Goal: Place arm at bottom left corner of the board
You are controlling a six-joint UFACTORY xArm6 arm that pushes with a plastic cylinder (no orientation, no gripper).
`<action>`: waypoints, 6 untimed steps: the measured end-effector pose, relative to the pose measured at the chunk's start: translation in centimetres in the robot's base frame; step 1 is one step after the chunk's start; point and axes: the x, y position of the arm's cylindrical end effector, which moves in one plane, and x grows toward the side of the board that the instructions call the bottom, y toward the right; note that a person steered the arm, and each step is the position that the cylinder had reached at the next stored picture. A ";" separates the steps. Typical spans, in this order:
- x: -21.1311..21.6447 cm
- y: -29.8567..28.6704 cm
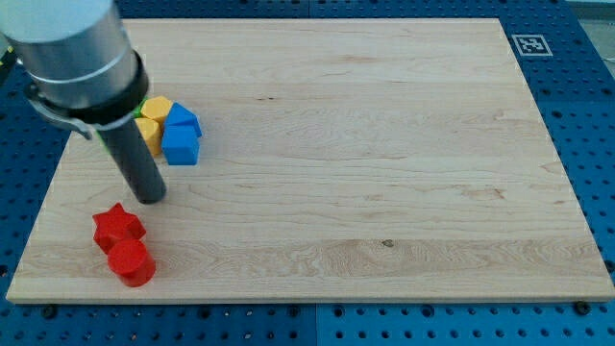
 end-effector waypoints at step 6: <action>6.0 -9.8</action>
